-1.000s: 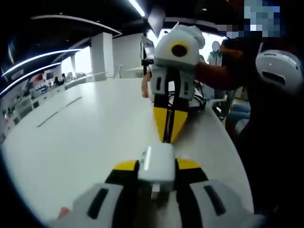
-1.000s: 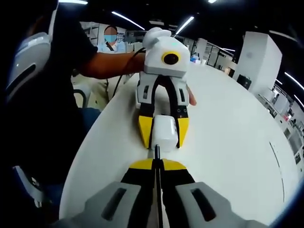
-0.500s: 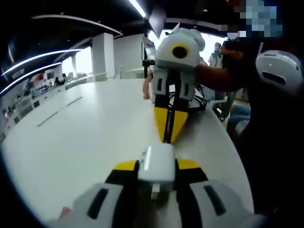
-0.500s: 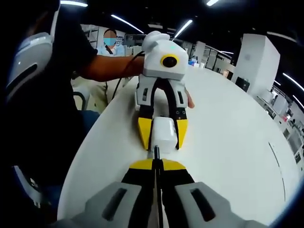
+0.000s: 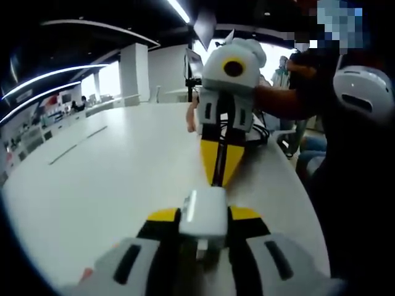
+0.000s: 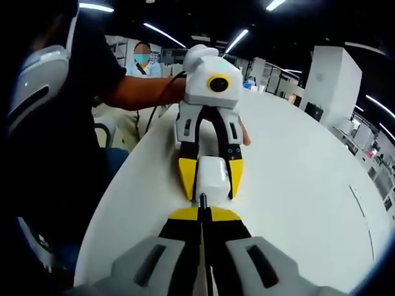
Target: Plug the desk Type‑C cable into the charger adapter.
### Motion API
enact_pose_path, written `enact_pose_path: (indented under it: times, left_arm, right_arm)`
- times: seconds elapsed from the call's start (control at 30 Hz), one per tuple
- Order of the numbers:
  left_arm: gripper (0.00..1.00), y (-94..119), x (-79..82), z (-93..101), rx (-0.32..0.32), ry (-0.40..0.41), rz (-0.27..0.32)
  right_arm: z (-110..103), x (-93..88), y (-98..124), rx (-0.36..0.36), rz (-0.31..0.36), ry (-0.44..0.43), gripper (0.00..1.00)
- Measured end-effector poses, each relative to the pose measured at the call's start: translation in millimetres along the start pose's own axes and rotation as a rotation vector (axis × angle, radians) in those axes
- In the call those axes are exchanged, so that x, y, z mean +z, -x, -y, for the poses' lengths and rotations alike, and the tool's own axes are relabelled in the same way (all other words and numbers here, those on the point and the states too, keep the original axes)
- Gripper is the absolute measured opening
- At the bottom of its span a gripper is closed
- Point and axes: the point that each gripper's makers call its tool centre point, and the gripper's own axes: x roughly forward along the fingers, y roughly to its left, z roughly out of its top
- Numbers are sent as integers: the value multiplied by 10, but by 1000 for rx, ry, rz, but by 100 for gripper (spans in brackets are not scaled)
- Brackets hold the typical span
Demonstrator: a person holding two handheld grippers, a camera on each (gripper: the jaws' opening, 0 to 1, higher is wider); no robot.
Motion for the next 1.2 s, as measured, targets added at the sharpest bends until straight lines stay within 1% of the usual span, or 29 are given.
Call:
enact_pose_path:
  times: [0.03, 0.07, 0.1, 0.2, 0.33, 0.57, 0.6, 0.7, 0.73, 0.8, 0.87, 1.2]
  left_arm:
    - [28, -27, 11, 32, -11, -2, 4]
    - [28, -23, -31, 43, 0, 18, -13]
    - [28, -28, -36, 10, -2, -9, -13]
    - [28, -46, -66, -17, 8, 0, -13]
    - [28, -56, -74, -54, 13, 5, -5]
    - [28, -63, -51, -76, 20, 5, -2]
    - [28, -64, -49, -82, 21, 6, -1]
    - [28, -66, -35, -83, 24, 6, 1]
    - [28, -68, -33, -90, 23, 5, 0]
    - [28, -69, -26, -89, 23, 5, 0]
    - [28, -72, -17, -85, 22, 3, -1]
    - [28, -65, 4, -77, 23, 2, 0]
  right_arm:
    - [-59, 26, -10, 25, -11, 6, 0]
    - [-28, -1, 28, 6, -48, 30, 0]
    - [-41, 20, 45, 2, -39, 21, 0]
    - [-15, -11, 59, -3, -36, 3, 0]
    - [-16, -47, 73, -14, -56, 14, 1]
    - [-24, -93, 79, -28, -61, 23, 4]
    - [-18, -106, 77, -28, -63, 21, 5]
    - [-46, -242, 80, -19, -115, 21, 8]
    - [-33, -257, 64, -22, -117, 24, 8]
    - [-14, -272, 86, -27, -120, 17, 7]
    - [16, -270, 106, -37, -118, 18, 4]
    - [38, -272, 92, -35, -126, 28, 2]
